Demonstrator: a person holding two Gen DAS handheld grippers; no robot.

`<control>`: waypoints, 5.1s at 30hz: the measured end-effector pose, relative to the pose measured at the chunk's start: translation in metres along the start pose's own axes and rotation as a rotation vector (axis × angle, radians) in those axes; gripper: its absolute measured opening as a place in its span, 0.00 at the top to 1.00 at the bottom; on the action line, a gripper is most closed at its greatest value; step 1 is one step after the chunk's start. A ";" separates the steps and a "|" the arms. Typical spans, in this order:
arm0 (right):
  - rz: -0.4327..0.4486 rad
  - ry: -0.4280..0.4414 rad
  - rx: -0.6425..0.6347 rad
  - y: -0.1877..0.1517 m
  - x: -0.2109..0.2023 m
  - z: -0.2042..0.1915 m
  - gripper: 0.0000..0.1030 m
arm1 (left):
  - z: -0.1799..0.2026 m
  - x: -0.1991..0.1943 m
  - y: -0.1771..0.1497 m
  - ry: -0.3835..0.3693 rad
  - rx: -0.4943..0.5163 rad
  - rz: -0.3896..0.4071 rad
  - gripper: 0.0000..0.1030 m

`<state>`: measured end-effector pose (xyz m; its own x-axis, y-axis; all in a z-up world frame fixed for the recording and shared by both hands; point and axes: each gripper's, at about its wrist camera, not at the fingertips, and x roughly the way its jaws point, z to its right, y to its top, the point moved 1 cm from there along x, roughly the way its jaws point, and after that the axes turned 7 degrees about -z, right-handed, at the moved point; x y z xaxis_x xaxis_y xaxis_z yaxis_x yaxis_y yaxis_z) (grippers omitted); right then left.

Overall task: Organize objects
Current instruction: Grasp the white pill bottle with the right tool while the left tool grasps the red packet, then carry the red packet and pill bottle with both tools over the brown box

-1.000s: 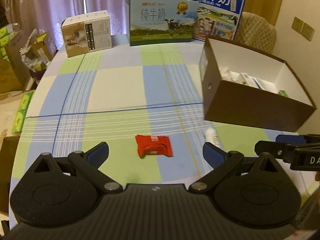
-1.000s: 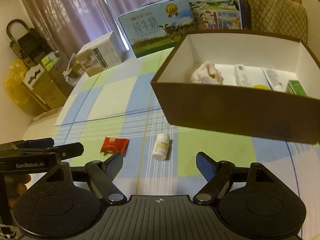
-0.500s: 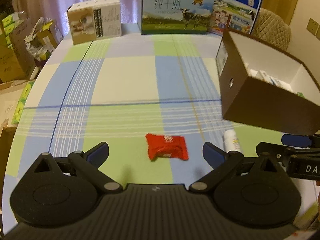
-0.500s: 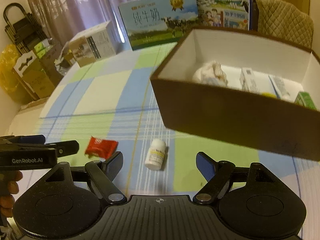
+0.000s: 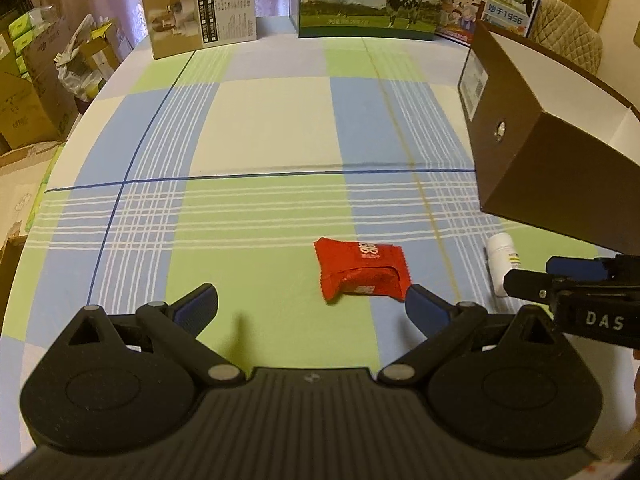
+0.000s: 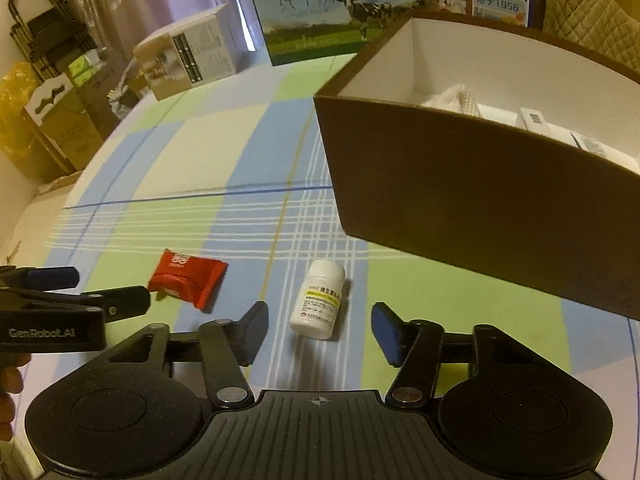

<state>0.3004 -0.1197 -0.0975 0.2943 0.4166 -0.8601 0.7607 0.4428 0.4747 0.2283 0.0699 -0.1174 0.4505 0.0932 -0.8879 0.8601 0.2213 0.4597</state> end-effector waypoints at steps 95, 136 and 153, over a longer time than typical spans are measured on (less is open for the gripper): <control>0.044 0.023 -0.038 0.006 -0.025 -0.002 0.77 | 0.021 -0.005 0.001 -0.109 0.047 0.054 0.67; 0.244 -0.028 0.216 0.048 -0.186 0.187 0.77 | 0.236 -0.070 0.115 -0.274 0.375 0.175 0.66; 0.172 -0.026 0.305 0.089 -0.122 0.229 0.77 | 0.286 0.005 0.158 -0.214 0.461 0.109 0.66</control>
<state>0.4650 -0.3129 0.0068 0.4452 0.4425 -0.7785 0.8350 0.1088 0.5393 0.4350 -0.1728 -0.0441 0.5409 -0.1190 -0.8326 0.7998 -0.2333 0.5530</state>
